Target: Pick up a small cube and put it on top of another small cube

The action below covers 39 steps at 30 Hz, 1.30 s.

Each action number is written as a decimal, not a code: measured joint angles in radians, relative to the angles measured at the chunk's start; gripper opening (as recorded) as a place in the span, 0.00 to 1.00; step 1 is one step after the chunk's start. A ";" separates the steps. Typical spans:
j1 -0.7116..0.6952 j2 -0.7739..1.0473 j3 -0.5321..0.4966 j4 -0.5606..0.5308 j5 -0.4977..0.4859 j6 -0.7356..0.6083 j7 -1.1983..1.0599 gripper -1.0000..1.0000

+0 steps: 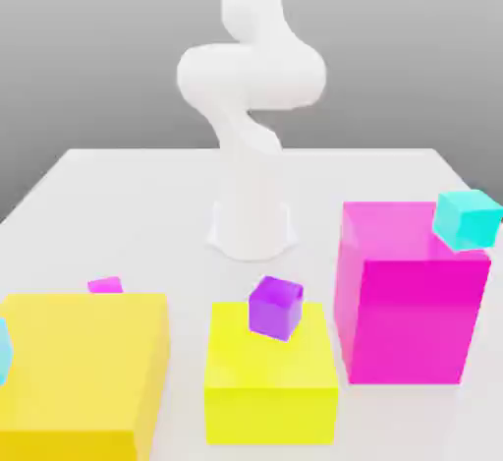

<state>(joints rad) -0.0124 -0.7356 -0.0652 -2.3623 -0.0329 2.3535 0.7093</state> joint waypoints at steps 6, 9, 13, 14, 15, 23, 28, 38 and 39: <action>-0.039 0.174 -0.182 -0.164 -0.082 0.145 -0.249 0.50; -0.060 0.255 -0.270 -0.242 -0.117 0.213 -0.370 0.50; -0.091 0.365 -0.386 -0.346 -0.158 0.304 -0.536 0.50; -0.099 0.393 -0.415 -0.372 -0.167 0.327 -0.578 0.50; -0.108 0.421 -0.443 -0.398 -0.176 0.350 -0.620 0.50; -0.178 0.640 -0.633 -0.583 -0.231 0.521 -0.932 0.50; -0.209 0.714 -0.639 -0.570 -0.334 0.551 -0.870 0.50; -0.239 0.862 -0.586 -0.546 -0.298 0.635 -0.881 0.50; -0.254 0.875 -0.566 -0.546 -0.280 0.645 -0.894 0.50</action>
<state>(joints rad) -0.2661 0.1399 -0.6312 -2.9080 -0.3130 2.9984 -0.1844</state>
